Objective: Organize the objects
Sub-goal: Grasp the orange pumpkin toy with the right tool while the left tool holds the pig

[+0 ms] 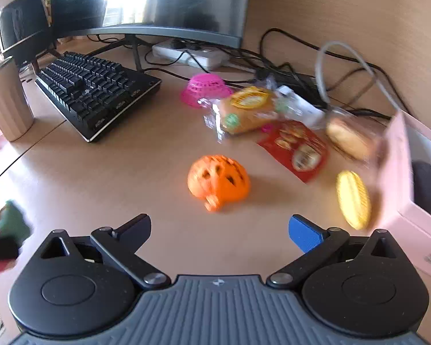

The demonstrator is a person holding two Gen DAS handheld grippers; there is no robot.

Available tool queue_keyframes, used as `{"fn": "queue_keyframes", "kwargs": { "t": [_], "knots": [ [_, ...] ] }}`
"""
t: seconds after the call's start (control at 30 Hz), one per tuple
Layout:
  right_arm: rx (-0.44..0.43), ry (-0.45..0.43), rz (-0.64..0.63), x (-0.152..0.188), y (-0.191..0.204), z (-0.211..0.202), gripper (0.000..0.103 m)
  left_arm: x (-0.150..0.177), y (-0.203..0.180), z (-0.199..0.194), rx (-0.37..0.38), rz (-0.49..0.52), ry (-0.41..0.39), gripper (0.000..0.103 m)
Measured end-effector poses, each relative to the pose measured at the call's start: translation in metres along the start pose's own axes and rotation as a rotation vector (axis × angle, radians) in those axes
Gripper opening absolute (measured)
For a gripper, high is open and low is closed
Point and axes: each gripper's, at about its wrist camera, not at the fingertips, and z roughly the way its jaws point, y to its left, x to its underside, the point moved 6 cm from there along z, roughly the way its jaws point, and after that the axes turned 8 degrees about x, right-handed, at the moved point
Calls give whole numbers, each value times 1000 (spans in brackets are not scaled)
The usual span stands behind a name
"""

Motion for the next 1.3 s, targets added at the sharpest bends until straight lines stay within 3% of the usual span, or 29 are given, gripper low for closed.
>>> {"fn": "queue_keyframes", "kwargs": {
  "t": [0.2, 0.37, 0.47, 0.53, 0.67, 0.73, 0.9, 1.03, 1.3],
  "knots": [
    [0, -4, -19, -18, 19, 18, 95, 2, 31, -14, -22, -64, -17, 48],
    [12, -3, -11, -25, 25, 31, 90, -2, 38, -19, -10, -45, -21, 48],
    [-5, 16, 6, -25, 28, 35, 79, -5, 40, -20, 3, -32, -24, 48],
    [-18, 27, 11, -24, 30, 36, 61, -6, 42, -21, 6, -21, -21, 48],
    [-8, 16, 23, -21, 33, 29, 47, -9, 47, -18, 23, -9, -8, 48],
    [0, 10, 28, -19, 32, 23, 47, -10, 45, -14, 42, 10, 1, 48],
    [34, -14, 36, -10, 24, -2, 46, -9, 27, -4, 110, 69, 28, 48],
    [63, -8, 79, 4, 10, -25, 31, -6, 5, 5, 175, 129, 53, 48],
    [154, -1, 169, 50, -25, -66, 31, 5, -49, 28, 302, 270, 127, 48]
  ]
}}
